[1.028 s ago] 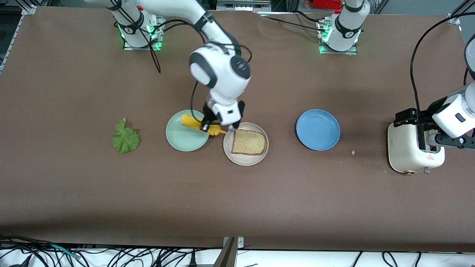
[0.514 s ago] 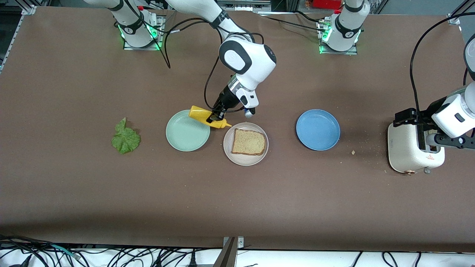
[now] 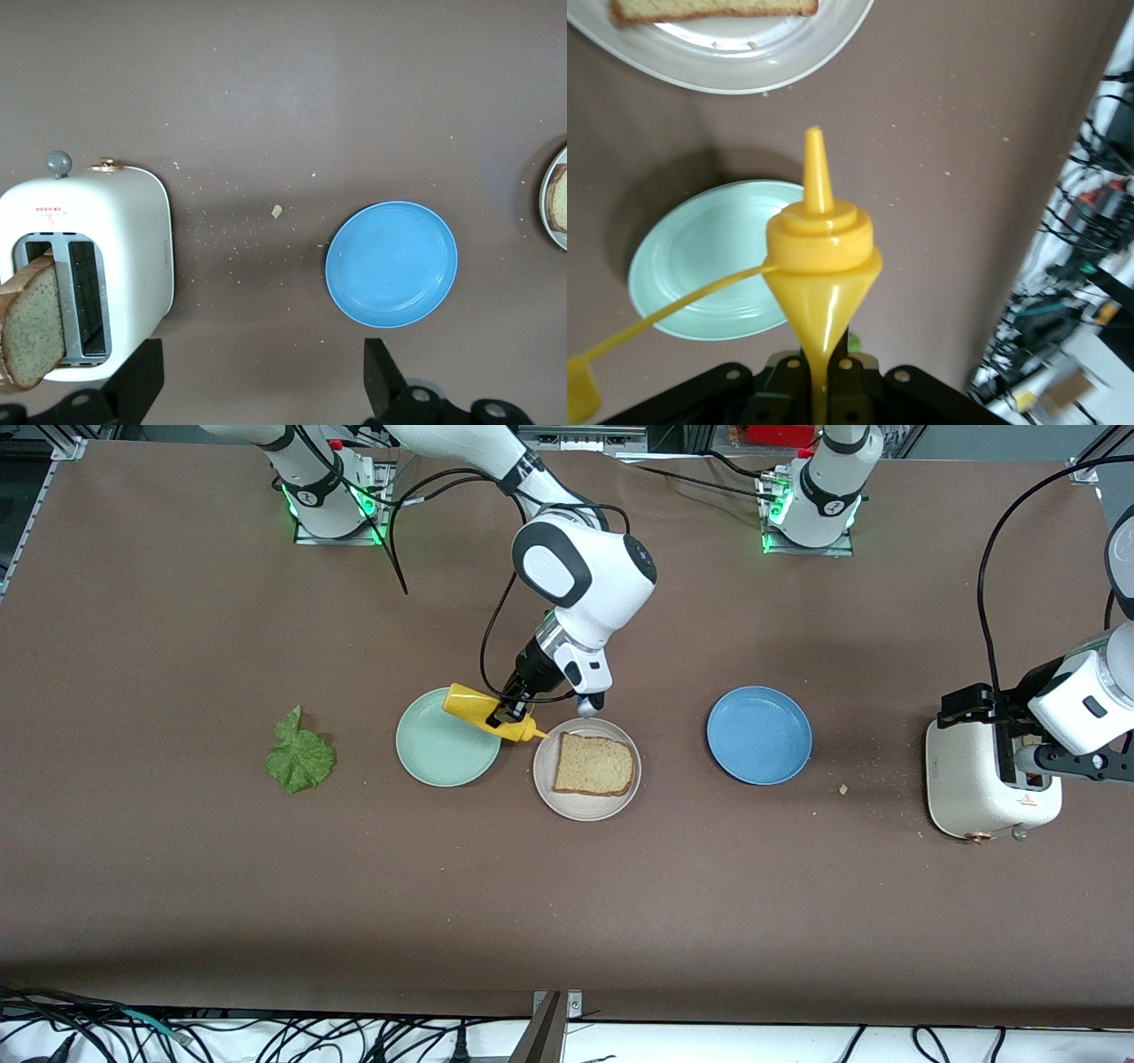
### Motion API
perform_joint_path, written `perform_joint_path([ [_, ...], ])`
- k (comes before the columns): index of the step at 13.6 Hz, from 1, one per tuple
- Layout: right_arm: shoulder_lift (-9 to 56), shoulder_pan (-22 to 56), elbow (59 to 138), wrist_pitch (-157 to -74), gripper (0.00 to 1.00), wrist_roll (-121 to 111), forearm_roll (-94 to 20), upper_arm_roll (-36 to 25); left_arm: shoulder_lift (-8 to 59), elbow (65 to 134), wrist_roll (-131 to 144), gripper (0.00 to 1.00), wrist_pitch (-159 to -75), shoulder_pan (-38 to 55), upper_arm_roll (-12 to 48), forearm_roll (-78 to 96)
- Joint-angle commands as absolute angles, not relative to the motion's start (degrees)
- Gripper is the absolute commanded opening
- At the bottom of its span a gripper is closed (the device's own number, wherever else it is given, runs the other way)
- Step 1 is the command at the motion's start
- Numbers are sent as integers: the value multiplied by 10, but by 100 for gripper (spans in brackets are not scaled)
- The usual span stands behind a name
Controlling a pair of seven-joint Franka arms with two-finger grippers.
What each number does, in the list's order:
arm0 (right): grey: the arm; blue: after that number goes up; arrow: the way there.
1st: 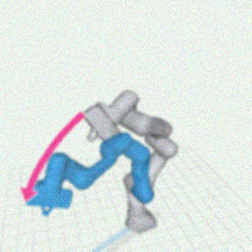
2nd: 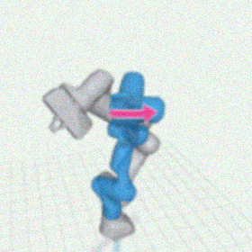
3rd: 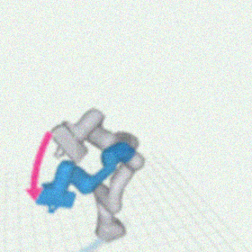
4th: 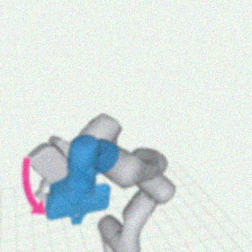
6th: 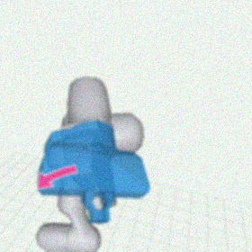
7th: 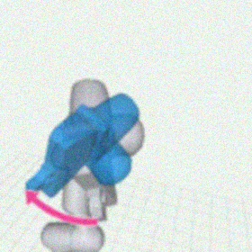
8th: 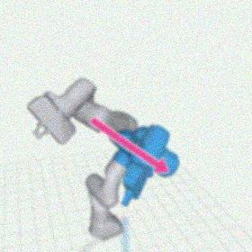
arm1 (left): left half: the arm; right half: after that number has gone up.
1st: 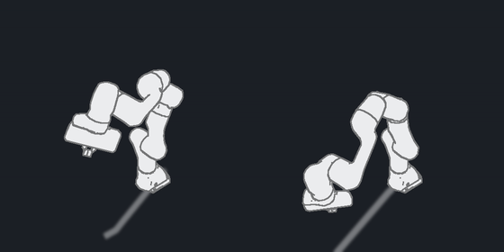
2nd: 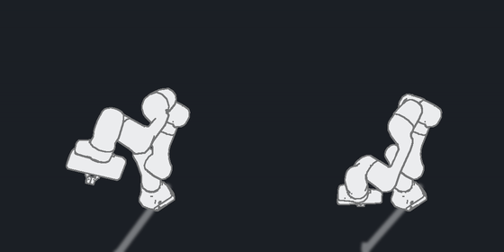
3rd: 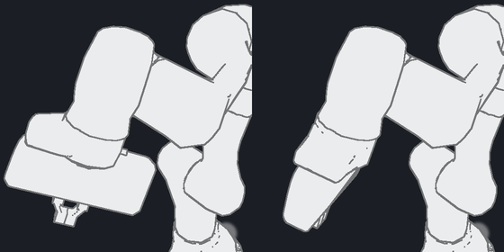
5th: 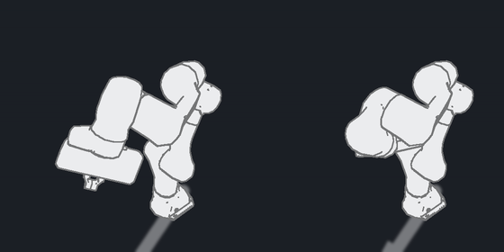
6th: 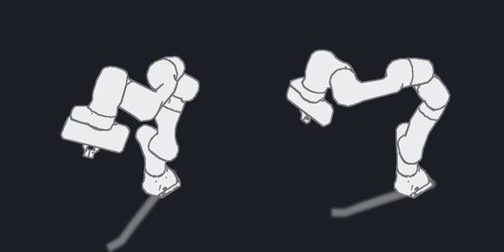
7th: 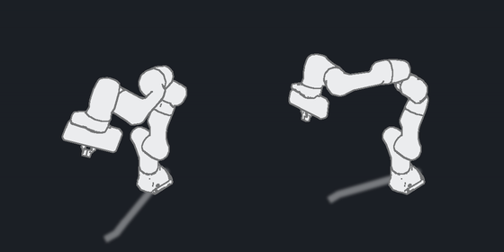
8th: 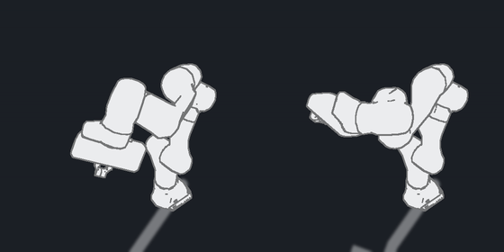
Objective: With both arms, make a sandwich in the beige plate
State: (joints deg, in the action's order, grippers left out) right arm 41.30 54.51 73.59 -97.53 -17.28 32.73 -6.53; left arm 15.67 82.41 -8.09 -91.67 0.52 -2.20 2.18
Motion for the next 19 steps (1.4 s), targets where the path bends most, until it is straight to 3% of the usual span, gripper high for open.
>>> perform_joint_path([
  [1,373,480,729,-968,0,-256,219,-61,154,826,-78,99,-918,4,-18,11],
  [7,334,305,737,-984,0,-480,-58,-60,155,826,-78,99,-918,4,-18,11],
  [11,327,241,768,-977,0,-616,-192,-60,155,826,-76,99,-918,4,-18,11],
  [13,330,190,792,-913,0,-657,-274,-60,155,825,-76,99,-918,5,-18,11],
  [17,335,114,843,-897,0,-864,-404,-58,155,825,-74,99,-918,5,-18,11],
  [19,345,78,864,-836,0,-954,-424,-58,155,826,-74,99,-918,5,-18,11],
])
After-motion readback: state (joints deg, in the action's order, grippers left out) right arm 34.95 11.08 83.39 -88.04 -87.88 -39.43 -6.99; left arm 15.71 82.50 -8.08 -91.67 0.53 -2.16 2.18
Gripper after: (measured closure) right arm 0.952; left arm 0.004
